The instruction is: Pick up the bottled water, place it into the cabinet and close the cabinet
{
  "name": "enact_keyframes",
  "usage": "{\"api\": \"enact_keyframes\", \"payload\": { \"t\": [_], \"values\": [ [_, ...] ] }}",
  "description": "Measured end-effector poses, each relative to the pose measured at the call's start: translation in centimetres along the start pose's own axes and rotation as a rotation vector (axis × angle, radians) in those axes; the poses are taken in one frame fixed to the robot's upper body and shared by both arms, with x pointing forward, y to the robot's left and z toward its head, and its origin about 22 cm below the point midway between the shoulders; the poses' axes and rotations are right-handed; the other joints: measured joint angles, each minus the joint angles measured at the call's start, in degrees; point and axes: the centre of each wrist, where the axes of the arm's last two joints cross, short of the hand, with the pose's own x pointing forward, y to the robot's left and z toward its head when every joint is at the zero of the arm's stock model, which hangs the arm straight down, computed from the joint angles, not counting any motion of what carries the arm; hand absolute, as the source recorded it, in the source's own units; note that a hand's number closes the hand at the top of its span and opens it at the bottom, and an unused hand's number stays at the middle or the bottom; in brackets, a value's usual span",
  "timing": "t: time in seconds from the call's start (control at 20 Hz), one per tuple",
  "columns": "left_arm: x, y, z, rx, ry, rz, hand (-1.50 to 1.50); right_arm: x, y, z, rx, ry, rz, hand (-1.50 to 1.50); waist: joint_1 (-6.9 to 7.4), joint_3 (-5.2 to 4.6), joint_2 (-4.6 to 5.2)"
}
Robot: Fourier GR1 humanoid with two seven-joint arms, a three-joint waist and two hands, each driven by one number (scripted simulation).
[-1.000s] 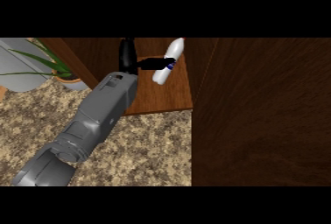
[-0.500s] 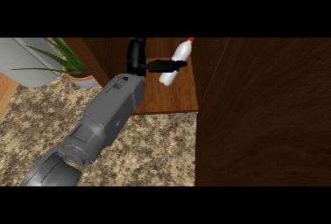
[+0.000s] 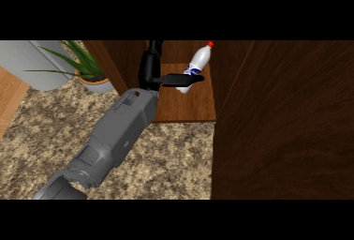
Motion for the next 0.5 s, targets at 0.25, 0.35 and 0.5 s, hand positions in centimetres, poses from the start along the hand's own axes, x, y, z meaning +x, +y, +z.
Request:
{"api": "enact_keyframes", "payload": {
  "t": [0.25, 0.35, 0.5],
  "values": [
    [-1.0, -0.2, 2.8, -0.059, 0.017, 0.09, -1.5, -0.2, 0.6, -0.1, -0.015, 0.002, -0.024, -1.5, 0.68, -0.01, -0.37],
    [-1.1, -0.4, 4.0, -0.084, 0.021, 0.135, -1.5, -0.1, 0.7, -0.1, -0.015, 0.005, -0.02, -1.5, 0.69, -0.01, -0.4],
    [-1.2, -0.8, 6.1, -0.137, 0.021, 0.213, -1.5, -0.1, 0.7, -0.2, -0.021, -0.003, -0.013, -1.5, 1.11, 0.0, -0.44]
  ]
}}
